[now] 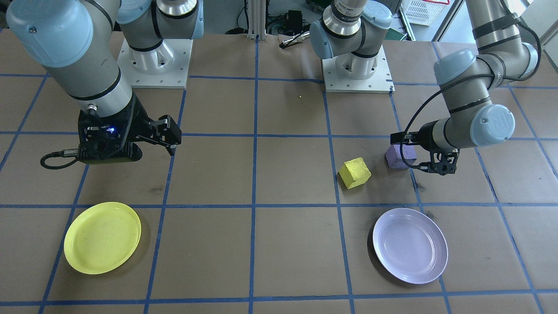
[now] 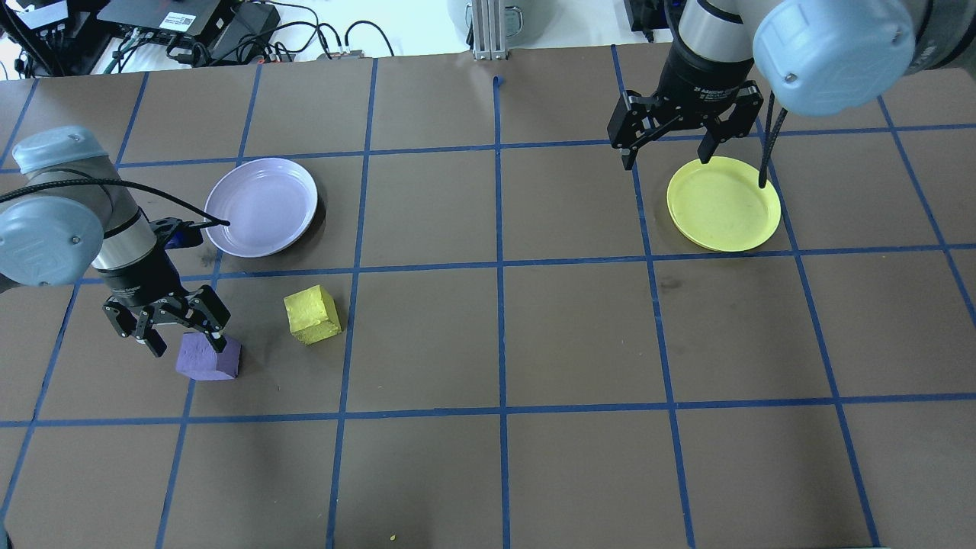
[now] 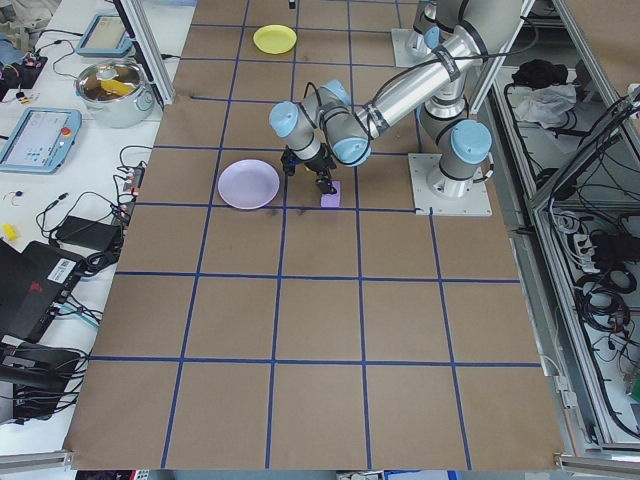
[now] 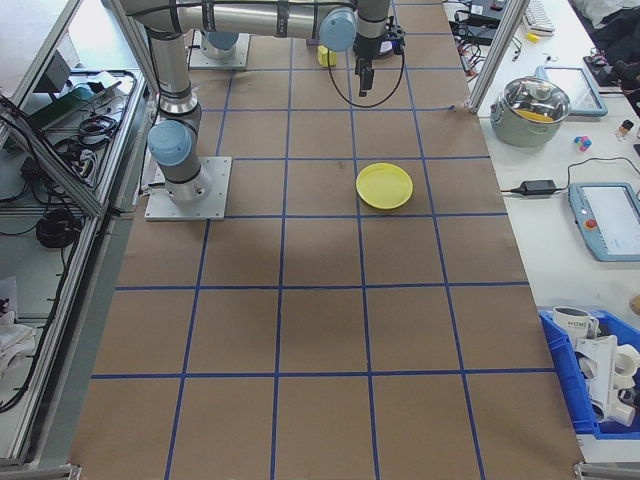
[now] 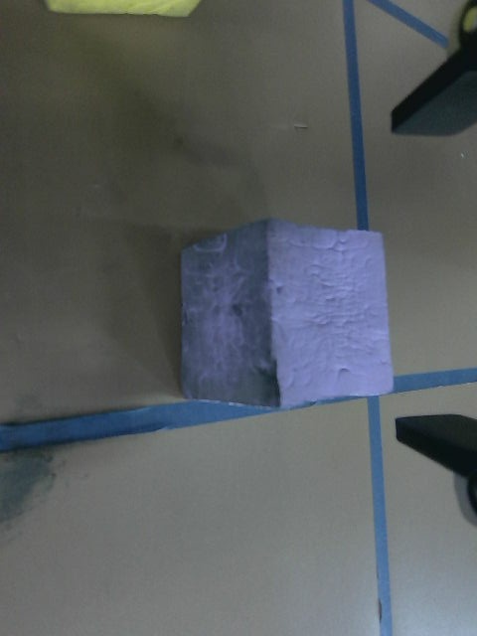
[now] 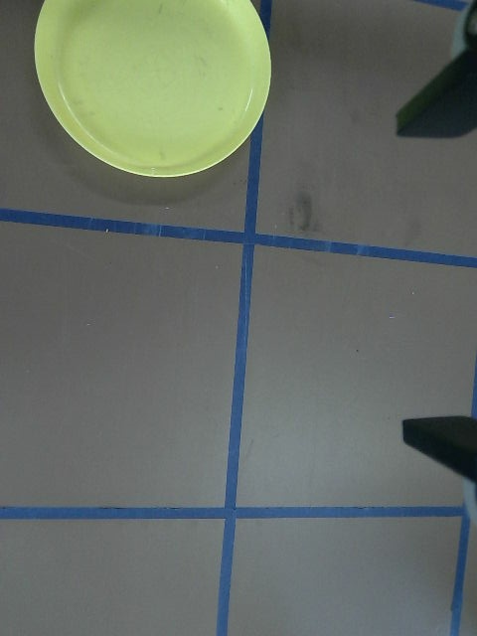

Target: Sort blocks by color into plates

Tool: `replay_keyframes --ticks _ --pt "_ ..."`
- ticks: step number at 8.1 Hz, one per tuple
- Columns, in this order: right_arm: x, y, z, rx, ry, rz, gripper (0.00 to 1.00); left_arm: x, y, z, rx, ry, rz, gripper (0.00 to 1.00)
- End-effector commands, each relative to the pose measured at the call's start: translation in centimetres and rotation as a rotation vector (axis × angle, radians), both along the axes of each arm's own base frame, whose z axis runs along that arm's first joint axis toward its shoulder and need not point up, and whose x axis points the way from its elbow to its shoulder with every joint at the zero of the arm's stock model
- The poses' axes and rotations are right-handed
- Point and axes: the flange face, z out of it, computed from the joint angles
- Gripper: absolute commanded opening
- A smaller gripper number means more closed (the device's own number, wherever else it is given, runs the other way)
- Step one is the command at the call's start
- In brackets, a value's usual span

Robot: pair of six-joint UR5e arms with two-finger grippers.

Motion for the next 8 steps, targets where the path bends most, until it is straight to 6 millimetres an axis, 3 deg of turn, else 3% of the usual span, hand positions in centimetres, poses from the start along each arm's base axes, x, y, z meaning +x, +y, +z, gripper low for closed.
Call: replay_keyframes --ticks 1,7,8 --pt "0.0 0.0 0.0 0.000 0.000 0.003 1.00 0.0 -1.0 -3.7 0.019 0.017 0.039 1.00" --pt "0.0 0.0 -0.2 0.004 0.000 0.003 1.00 1.0 -1.5 -5.2 0.031 -0.042 0.004 0.92" --pt "0.0 0.0 -0.2 0.004 0.000 0.003 1.00 0.9 -1.6 -5.2 0.028 -0.042 0.002 0.70"
